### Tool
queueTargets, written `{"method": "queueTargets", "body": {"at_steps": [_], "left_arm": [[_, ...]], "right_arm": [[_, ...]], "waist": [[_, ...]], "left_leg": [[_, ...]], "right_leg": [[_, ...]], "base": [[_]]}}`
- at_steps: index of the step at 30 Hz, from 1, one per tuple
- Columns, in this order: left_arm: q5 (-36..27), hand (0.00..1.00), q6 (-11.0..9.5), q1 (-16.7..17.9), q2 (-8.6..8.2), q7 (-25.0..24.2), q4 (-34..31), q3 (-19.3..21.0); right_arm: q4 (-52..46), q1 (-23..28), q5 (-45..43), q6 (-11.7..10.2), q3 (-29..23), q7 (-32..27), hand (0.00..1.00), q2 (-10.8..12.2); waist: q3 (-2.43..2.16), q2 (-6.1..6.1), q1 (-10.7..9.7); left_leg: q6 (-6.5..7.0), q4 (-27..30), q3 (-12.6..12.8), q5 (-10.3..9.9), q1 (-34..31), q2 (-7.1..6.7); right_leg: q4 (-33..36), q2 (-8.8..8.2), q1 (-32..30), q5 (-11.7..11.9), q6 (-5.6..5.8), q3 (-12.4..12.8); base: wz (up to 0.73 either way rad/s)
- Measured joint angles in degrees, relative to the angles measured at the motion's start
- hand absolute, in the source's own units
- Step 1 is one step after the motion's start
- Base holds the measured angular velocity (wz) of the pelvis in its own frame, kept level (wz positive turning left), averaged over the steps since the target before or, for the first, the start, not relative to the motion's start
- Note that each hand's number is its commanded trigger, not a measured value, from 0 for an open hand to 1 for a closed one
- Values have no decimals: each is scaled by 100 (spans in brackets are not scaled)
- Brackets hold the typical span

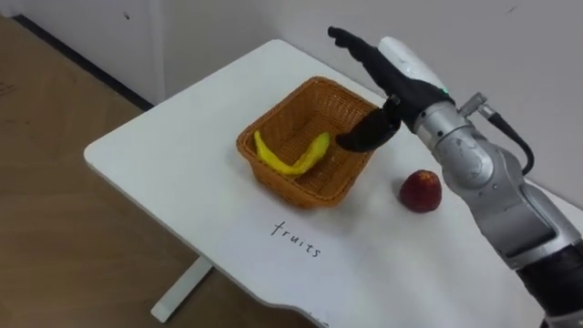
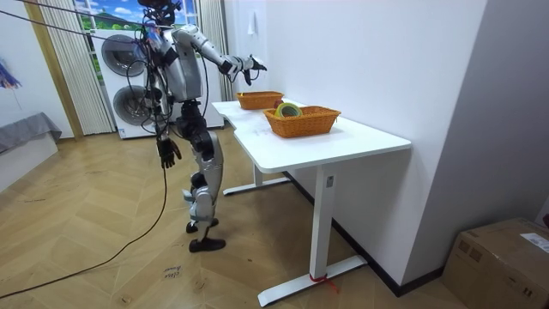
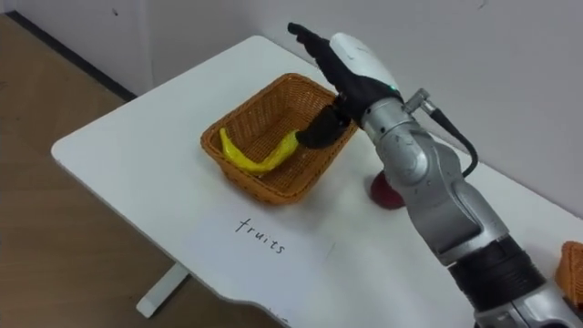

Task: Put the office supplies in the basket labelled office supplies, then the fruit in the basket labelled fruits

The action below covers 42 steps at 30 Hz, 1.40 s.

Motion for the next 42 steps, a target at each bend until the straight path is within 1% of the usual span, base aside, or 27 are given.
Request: {"method": "queueTargets", "body": {"at_steps": [1, 2, 4, 5, 7, 8, 9, 10, 11, 12, 14, 15, 16, 17, 18, 21, 24, 25, 27, 28, 30, 32, 33, 34, 36, 39, 42], "left_arm": [[-4, 0, 0, 4, -31, 24, 8, 3], [-2, 0, 0, 4, -43, 36, 9, 9], [10, 0, -4, 10, -93, 154, 5, 14], [18, 0, -4, 17, -106, 169, 4, 14], [168, 0, -3, 73, -188, 220, -13, 10], [175, 0, -2, 88, -213, 218, -11, 8], [194, 0, 1, 106, -261, 207, -6, 1], [194, 0, 15, 118, -300, 203, -2, -58], [194, 0, 28, 121, -314, 202, -2, -113], [194, 0, 34, 121, -351, 202, -3, -190], [194, 0, 36, 133, -380, 201, -4, -260], [194, 0, 41, 161, -380, 200, -6, -292], [194, 0, 43, 187, -382, 200, -11, -307], [193, 0, 43, 193, -382, 205, -10, -314], [193, 0, 44, 198, -380, 218, -8, -321], [192, 0, 40, 213, -379, 261, -8, -324], [193, 0, 44, 220, -378, 239, -13, -345], [193, 0, 58, 225, -371, 238, -47, -427], [192, 0, 89, 226, -376, 213, -155, -562], [193, 0, 107, 227, -377, 206, -208, -676], [193, 0, 123, 228, -380, 202, -252, -778], [193, 0, 158, 234, -380, 204, -254, -854], [193, 0, 176, 267, -386, 204, -254, -905], [193, 0, 213, 312, -391, 205, -258, -930], [192, 0, 262, 390, -391, 211, -305, -955], [191, 0, 302, 557, -425, 211, -456, -980], [187, 0, 338, 595, -458, 211, -467, -981]], "right_arm": [[5, 17, 157, -32, -100, -88, 0, 0], [5, 17, 264, -37, -160, -144, 0, 1], [27, 17, 661, -94, -452, -421, 0, 4], [45, 17, 739, -108, -527, -484, 0, 5], [219, 17, 965, -210, -746, -700, 0, 4], [274, 18, 999, -217, -776, -751, 0, 4], [356, 40, 1094, -220, -820, -849, 0, 7], [439, 66, 1303, -232, -866, -923, 0, 28], [472, 93, 1417, -233, -916, -952, 0, 53], [497, 145, 1618, -233, -983, -1058, 0, 76], [496, 206, 1910, -238, -1013, -1228, 0, 82], [515, 220, 2108, -241, -1012, -1308, 0, 110], [539, 240, 2261, -258, -1012, -1394, 0, 120], [605, 242, 2385, -311, -1012, -1438, 0, 121], [790, 242, 2689, -395, -1027, -1519, 0, 121], [1180, 254, 3187, -397, -1065, -1714, 0, 123], [1271, 284, 3485, -399, -1177, -1861, 0, 133], [1290, 283, 3593, -404, -1178, -1933, 0, 135], [1397, 283, 3622, -411, -1178, -1995, 0, 135], [1508, 283, 3622, -412, -1178, -2008, 0, 135], [1717, 283, 3622, -411, -1177, -2008, 0, 136], [1823, 283, 3622, -408, -1177, -2007, 0, 139], [1824, 283, 3643, -408, -1177, -2006, 0, 141], [1849, 283, 3731, -408, -1178, -2007, 0, 141], [1955, 283, 3843, -408, -1179, -2017, 0, 141], [2253, 283, 4062, -406, -1179, -2020, 0, 141], [2447, 283, 4253, -397, -1178, -2017, 0, 141]], "waist": [[-13, 64, -45], [-15, 92, -54], [2, 192, -160], [8, 210, -175], [14, 288, -222], [10, 310, -236], [21, 352, -292], [47, 412, -319], [45, 435, -335], [47, 488, -364], [34, 531, -427], [24, 583, -485], [-4, 613, -534], [-10, 626, -567], [-26, 647, -616], [-28, 664, -673], [-22, 677, -748], [-21, 681, -791], [-23, 685, -833], [-22, 702, -838], [-21, 717, -855], [-13, 751, -854], [-19, 784, -852], [-35, 809, -884], [-46, 825, -914], [-46, 828, -925], [-44, 824, -921]], "left_leg": [[6, -1, 1, 3, 3, -6], [7, 0, 0, 4, 4, -8], [7, 1, 12, 6, 13, -5], [7, 1, 18, 7, 16, -4], [6, 6, 20, 7, 20, -2], [6, 6, 20, 8, 21, -3], [8, 18, 19, 8, 30, -3], [11, 30, 15, 4, 56, -4], [12, 30, 15, 4, 56, -4], [12, 30, 12, 4, 51, -6], [12, 28, 9, 4, 48, -7], [12, 28, 8, 4, 48, -6], [12, 27, 11, 4, 48, -7], [12, 27, 10, 4, 48, -7], [12, 25, 11, 5, 52, -9], [12, 27, 6, 7, 52, -8], [11, 44, -10, 7, 39, -13], [12, 67, -29, 6, 13, -20], [12, 104, -87, 6, -35, -52], [16, 137, -99, 4, -59, -60], [20, 161, -106, 2, -84, -67], [23, 178, -110, 0, -98, -69], [23, 178, -119, 0, -105, -74], [24, 176, -126, 0, -105, -77], [25, 172, -157, 3, -104, -80], [23, 171, -189, 6, -106, -79], [20, 171, -196, 8, -124, -82]], "right_leg": [[0, -5, 1, 0, 0, 4], [0, -5, 1, 0, 0, 4], [0, -6, 9, 0, 0, 10], [1, -6, 12, 0, 0, 12], [-1, -4, 26, 0, 0, 8], [-1, -5, 28, 0, 0, 8], [-3, -6, 47, 0, 0, 5], [-4, -6, 83, 0, 0, 1], [-5, -7, 83, 0, 0, 1], [-4, -10, 82, 0, 0, -3], [-6, -12, 82, -4, 5, -6], [-9, -12, 80, -5, 5, -3], [-14, -11, 80, -6, 5, -3], [-16, -10, 83, -6, 5, -5], [-15, -10, 89, -5, 5, -5], [-15, -8, 90, -5, 5, -4], [-15, -8, 90, -6, 5, -15], [-19, -9, 85, -6, 6, -30], [-61, -15, 92, -6, 6, -78], [-67, -17, 93, -6, 6, -87], [-66, -22, 83, -5, 6, -95], [-65, -24, 77, -5, 6, -99], [-64, -27, 75, -5, 6, -108], [-65, -31, 77, -5, 6, -129], [-65, -35, 86, -6, 7, -166], [-65, -44, 88, -7, 7, -182], [-83, -40, 79, -11, 8, -182]], "base": [[0], [-4], [0], [0], [0], [3], [5], [4], [0], [0], [0], [0], [0], [0], [0], [0], [3], [8], [13], [12], [5], [0], [0], [4], [6], [5], [0]]}}
